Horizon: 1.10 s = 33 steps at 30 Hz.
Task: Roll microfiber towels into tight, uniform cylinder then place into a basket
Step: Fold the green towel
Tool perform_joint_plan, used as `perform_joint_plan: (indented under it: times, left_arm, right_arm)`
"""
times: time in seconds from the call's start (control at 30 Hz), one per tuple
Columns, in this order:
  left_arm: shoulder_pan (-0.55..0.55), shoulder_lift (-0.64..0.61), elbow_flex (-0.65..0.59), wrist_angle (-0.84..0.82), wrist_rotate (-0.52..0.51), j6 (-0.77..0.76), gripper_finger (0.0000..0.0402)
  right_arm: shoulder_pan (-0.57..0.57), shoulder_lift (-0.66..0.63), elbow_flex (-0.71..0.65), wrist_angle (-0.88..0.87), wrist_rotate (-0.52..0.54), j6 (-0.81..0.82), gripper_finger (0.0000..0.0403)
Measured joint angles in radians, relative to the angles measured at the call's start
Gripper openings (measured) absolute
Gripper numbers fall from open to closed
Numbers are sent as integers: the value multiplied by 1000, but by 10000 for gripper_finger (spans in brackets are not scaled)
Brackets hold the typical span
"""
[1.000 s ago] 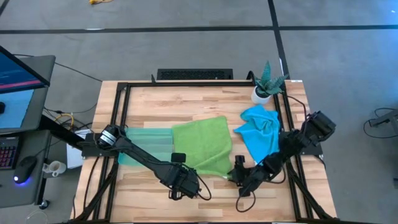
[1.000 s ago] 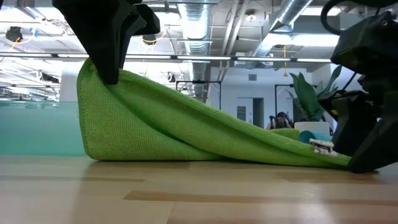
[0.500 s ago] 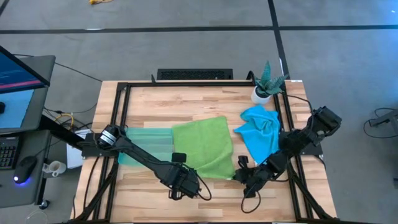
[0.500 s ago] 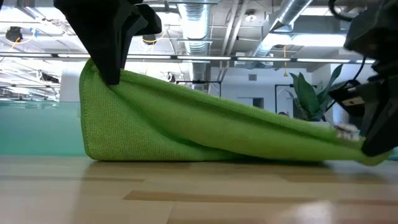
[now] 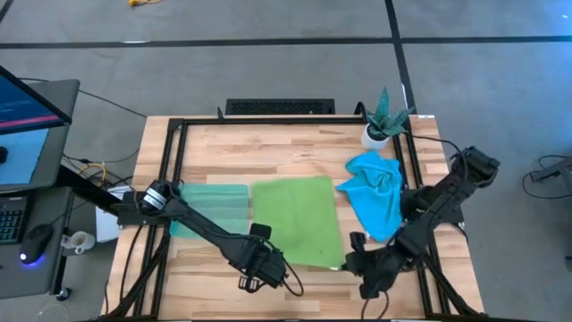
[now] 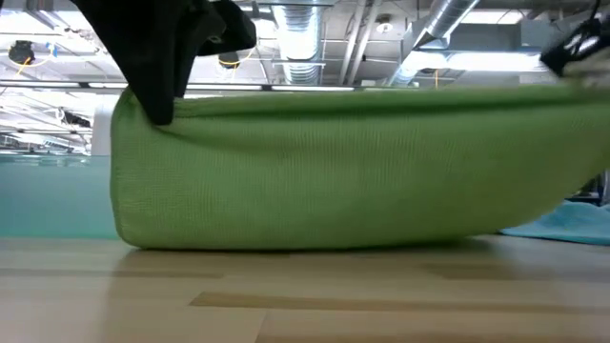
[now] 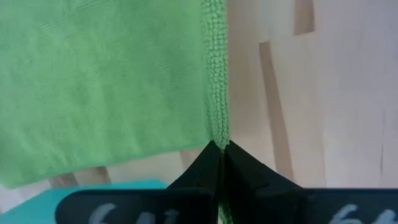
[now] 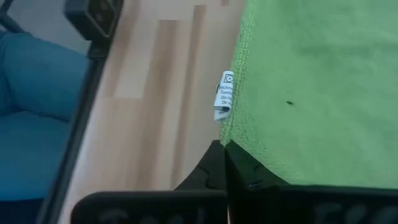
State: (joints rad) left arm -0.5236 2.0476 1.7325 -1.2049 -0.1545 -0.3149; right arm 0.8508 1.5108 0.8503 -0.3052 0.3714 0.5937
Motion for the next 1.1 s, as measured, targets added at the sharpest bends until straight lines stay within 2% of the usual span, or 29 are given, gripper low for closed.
perform_joint_plan:
  times: [0.17,0.6,0.83,1.1]
  left_arm:
    - [-8,0,12,-18,-1,2,0]
    - [-58,0,211,-205,-62,-89,0]
    - [-48,0,218,-261,-162,-115,0]
    - [12,1,212,-283,-305,-110,0]
  right_arm:
    - [47,17,98,-92,4,20,8]
    - [92,17,189,-115,-6,116,10]
    - [76,17,220,-268,20,114,6]
    - [-17,17,220,-474,27,116,8]
